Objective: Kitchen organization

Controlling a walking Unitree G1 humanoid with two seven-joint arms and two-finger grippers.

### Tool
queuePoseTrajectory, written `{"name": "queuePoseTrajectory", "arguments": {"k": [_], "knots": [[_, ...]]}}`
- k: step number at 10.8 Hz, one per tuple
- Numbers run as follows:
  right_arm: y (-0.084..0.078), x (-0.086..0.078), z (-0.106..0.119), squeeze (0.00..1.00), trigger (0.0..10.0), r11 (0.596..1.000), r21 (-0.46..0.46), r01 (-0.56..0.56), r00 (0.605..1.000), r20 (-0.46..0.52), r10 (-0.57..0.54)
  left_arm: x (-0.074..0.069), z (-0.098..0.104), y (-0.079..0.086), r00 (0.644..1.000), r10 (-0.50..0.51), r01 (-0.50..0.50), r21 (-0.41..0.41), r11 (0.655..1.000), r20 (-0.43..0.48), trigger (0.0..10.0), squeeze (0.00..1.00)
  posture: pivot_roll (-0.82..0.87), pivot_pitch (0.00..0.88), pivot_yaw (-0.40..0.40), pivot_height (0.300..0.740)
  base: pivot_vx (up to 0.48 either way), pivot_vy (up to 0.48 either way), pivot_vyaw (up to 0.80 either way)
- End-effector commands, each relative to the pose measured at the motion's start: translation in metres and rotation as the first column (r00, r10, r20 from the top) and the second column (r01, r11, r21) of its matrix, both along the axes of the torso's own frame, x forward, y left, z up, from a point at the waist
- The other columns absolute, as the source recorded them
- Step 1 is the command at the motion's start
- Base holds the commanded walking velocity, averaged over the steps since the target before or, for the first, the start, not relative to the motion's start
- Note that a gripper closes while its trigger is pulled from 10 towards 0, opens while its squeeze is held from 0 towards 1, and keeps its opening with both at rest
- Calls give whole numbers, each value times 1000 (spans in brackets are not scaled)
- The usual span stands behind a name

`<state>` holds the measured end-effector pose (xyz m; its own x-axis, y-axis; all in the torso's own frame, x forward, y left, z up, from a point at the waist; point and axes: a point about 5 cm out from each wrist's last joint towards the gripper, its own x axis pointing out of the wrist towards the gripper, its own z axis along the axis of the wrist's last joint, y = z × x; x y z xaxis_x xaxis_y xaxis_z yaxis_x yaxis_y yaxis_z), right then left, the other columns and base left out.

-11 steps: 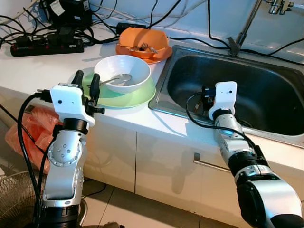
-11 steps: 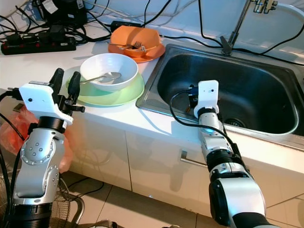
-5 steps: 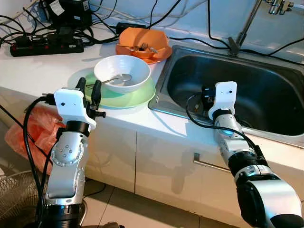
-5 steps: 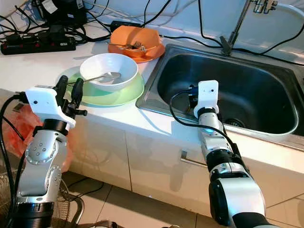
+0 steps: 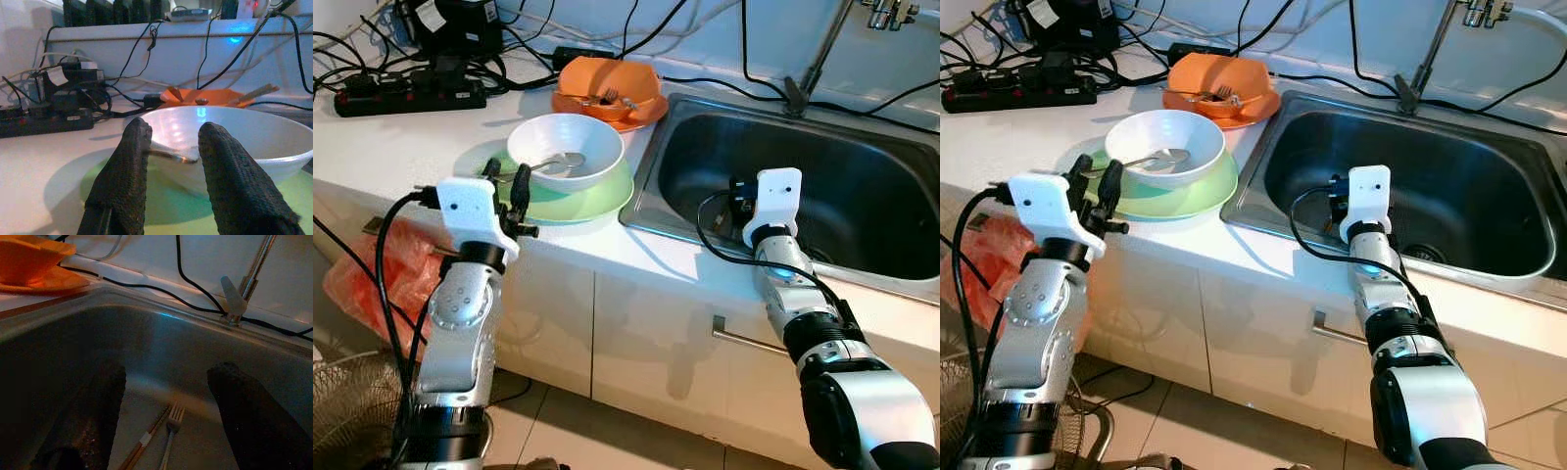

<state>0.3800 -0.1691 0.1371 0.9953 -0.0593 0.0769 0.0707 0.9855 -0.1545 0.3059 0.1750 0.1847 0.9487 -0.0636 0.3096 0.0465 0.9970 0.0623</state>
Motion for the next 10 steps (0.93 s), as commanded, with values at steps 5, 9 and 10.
{"name": "queuePoseTrajectory", "arguments": {"k": [5, 9, 10], "knots": [[-3, -1, -4, 0, 10000, 1000, 6, 15, 1000, -26, -15, 9, 6, -9, 999, -30, 30, -8, 1000, 24, 0, 0, 101, 47, -63, 740, 0, 0, 0], [-2, -1, -5, 0, 10000, 1000, 8, 12, 1000, -29, -12, 9, 12, -11, 998, -39, 40, -7, 999, 47, 0, 0, 104, 51, -64, 740, 0, 0, 0], [-2, -1, -6, 0, 10000, 1000, 7, 12, 1000, -29, -12, 9, 14, -13, 997, -47, 47, -5, 999, 55, 0, 0, 103, 52, -64, 740, 0, 0, 0]]}}
